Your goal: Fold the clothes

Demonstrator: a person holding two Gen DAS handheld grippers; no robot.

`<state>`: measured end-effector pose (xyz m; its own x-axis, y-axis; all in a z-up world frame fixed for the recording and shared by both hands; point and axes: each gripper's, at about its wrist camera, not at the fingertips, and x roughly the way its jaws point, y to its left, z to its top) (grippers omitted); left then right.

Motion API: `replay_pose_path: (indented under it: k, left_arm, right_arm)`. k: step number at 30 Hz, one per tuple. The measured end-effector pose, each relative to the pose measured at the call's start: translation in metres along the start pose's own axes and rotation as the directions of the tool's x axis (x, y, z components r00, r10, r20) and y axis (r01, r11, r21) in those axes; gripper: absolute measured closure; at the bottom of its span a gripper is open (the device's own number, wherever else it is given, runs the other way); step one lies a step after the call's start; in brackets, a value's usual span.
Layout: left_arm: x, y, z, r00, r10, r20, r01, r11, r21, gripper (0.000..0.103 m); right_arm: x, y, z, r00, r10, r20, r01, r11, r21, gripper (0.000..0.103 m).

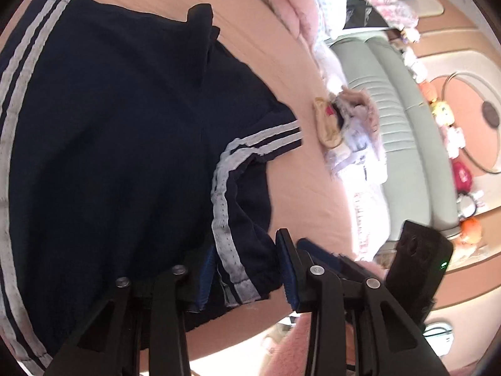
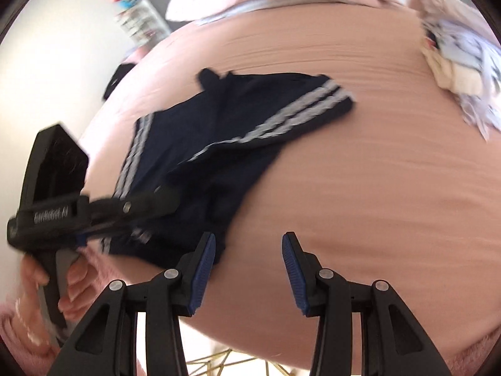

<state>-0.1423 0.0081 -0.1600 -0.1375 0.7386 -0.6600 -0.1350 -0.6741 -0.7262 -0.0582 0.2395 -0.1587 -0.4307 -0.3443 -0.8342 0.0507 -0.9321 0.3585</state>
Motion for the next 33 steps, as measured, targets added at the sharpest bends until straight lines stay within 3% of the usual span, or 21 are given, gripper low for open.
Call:
replay_pose_path:
  k: [5, 9, 13, 16, 19, 24, 27, 33]
  left_arm:
    - [-0.009, -0.009, -0.011, 0.999, 0.037, 0.006, -0.037, 0.996, 0.082, 0.093]
    - [-0.028, -0.005, -0.014, 0.992, 0.104, 0.067, -0.111, 0.988, 0.105, 0.095]
    - [-0.054, 0.007, -0.004, 0.988, 0.102, 0.116, -0.109, 0.992, 0.057, 0.095]
    - [-0.08, 0.006, -0.006, 0.98, 0.108, 0.167, -0.119, 0.991, 0.062, 0.095]
    - [-0.1, 0.012, -0.013, 0.972, 0.13, 0.196, -0.144, 0.988, 0.056, 0.095]
    - [-0.093, 0.05, -0.023, 0.963, 0.196, 0.183, -0.189, 0.98, -0.055, 0.095]
    - [-0.1, 0.061, -0.034, 0.958, 0.218, 0.187, -0.21, 0.976, -0.06, 0.095]
    - [-0.1, 0.055, -0.038, 0.948, 0.24, 0.21, -0.234, 0.971, -0.055, 0.095]
  right_arm:
    - [0.019, 0.011, 0.005, 0.997, -0.073, 0.037, 0.073, 0.997, 0.011, 0.059]
    - [0.028, 0.015, 0.009, 1.0, -0.025, 0.019, 0.024, 1.0, 0.018, 0.059]
    - [0.031, 0.024, 0.015, 0.998, 0.025, 0.053, -0.024, 1.0, -0.015, 0.059]
    - [0.031, 0.038, 0.026, 1.0, -0.004, 0.029, 0.006, 0.999, -0.05, 0.059]
    - [0.036, 0.068, 0.038, 0.999, 0.016, 0.042, -0.01, 0.991, -0.137, 0.059]
    - [0.078, 0.097, 0.043, 0.999, -0.026, -0.046, 0.016, 0.979, -0.202, 0.059]
    - [0.091, 0.099, 0.033, 0.996, -0.031, -0.082, 0.012, 0.975, -0.22, 0.059]
    - [0.076, 0.087, 0.024, 1.0, -0.03, -0.005, 0.029, 0.987, -0.161, 0.059]
